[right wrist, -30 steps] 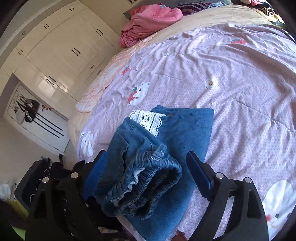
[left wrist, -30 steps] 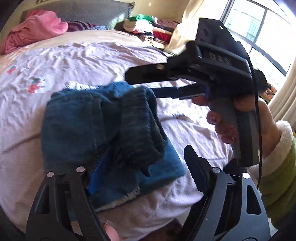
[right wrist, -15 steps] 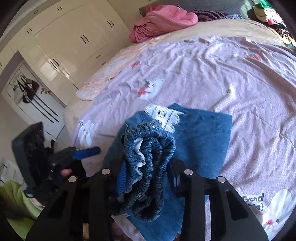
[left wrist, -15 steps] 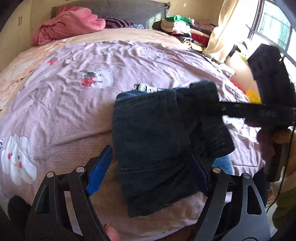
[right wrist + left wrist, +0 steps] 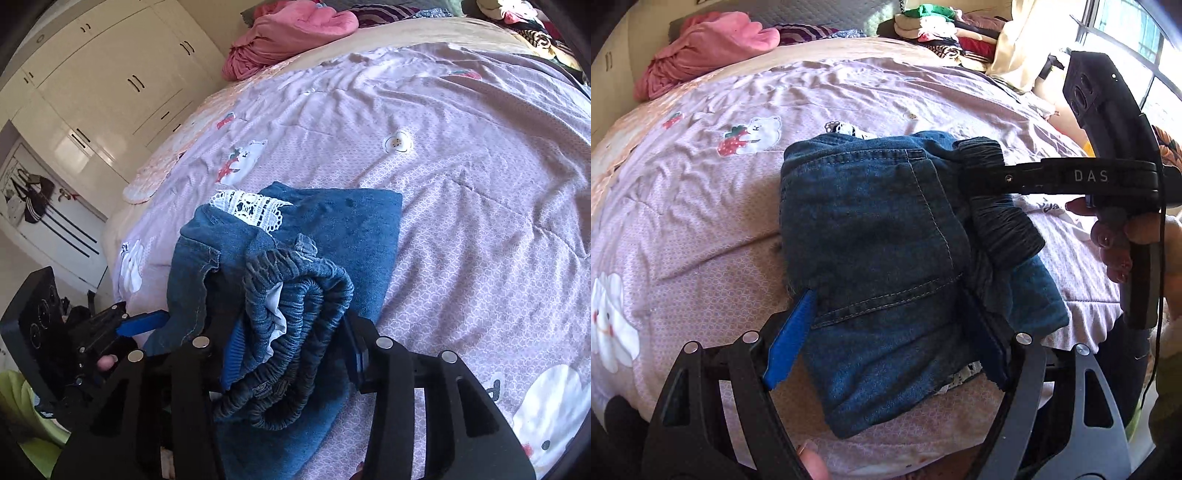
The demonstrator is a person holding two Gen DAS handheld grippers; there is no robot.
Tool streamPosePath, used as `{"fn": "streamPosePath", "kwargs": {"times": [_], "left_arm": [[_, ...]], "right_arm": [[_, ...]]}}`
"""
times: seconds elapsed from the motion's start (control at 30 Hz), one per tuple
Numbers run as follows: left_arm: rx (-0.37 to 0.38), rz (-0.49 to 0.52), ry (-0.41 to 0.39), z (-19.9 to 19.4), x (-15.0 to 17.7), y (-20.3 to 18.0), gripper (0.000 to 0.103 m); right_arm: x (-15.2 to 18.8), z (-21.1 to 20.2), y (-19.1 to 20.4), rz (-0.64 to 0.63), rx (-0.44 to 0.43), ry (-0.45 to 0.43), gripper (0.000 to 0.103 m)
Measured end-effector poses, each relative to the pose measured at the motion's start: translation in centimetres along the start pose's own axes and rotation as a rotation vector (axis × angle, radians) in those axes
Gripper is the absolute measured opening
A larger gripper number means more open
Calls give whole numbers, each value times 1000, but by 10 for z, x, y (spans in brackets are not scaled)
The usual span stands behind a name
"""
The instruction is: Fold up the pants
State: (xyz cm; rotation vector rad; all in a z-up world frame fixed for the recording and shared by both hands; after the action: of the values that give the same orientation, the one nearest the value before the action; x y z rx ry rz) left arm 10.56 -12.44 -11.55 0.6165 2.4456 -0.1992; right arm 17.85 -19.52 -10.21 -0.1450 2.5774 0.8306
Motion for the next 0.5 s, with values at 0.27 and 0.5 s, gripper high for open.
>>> {"fn": "streamPosePath", "kwargs": {"times": [0.27,0.5], "left_arm": [[-2,-5,4,-2,-1,-1,72],[1,-9,0,-6,-1,0,72]], "right_arm": [[1,-30,14,-25,16,-78,65],[5,-61,29,-67,25,-138,68]]}}
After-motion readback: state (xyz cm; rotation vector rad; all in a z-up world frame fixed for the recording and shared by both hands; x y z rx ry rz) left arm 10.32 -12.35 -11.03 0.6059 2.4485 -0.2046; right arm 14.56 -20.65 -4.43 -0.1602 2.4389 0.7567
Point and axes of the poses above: each gripper's, at about its wrist camera, not at the fingertips, and z roughly the way its jaws point, y to its left, x to its underside, the point moved 8 cm from there along z, roughly the way its jaws point, and after that the axes turned 11 degrees about z, right-handed, at the moved point
